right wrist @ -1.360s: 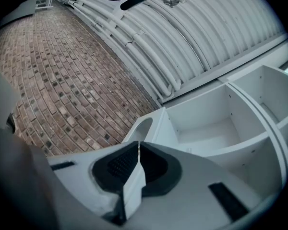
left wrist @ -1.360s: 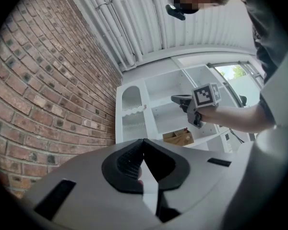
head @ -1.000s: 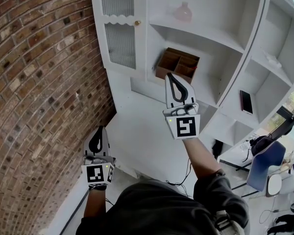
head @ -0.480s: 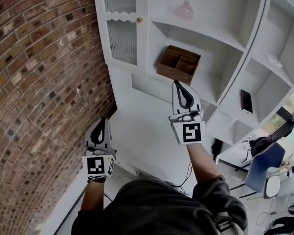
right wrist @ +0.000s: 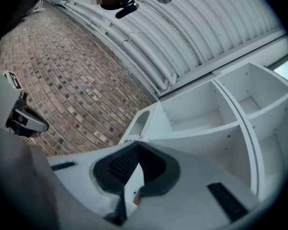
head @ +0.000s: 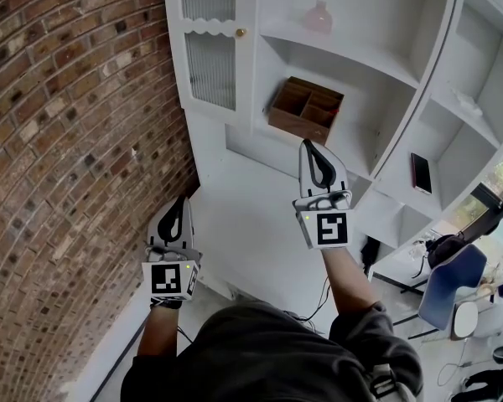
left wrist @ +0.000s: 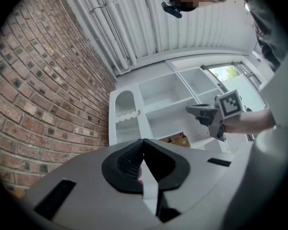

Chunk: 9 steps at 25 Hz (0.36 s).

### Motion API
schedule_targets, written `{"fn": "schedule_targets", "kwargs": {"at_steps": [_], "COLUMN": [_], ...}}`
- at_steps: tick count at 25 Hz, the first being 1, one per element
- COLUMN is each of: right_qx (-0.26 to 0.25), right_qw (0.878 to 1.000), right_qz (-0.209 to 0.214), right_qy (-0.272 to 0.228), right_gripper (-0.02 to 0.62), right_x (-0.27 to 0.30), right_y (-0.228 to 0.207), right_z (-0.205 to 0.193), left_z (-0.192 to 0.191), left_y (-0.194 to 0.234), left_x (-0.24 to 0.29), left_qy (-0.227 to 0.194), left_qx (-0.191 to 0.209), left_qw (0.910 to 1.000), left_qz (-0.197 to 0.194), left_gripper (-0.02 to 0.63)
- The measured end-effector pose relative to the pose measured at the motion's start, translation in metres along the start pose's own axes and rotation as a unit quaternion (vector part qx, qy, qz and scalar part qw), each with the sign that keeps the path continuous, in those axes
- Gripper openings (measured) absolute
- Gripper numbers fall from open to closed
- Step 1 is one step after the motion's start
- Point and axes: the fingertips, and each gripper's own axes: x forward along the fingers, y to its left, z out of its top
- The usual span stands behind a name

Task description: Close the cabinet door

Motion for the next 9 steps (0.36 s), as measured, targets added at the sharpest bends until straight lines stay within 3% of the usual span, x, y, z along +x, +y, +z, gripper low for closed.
{"fn": "schedule_targets", "kwargs": {"at_steps": [9], "right_qx": [-0.004], "right_qw": [1.000], "right_qz": [0.005], "right_qy": [-0.002], "right_gripper": [-0.002], "right_x": [0.0022], "right_y": [-0.0013], "right_z": [-0.0003], "left_z": [0.0040], "left_y": [-0.0009], "left_x": [0.0031], "left_qy": [-0.004], "left_qx": [0.000], "left_qw": [1.0000], "left_qz": [0.001], "left_gripper": [0.003]}}
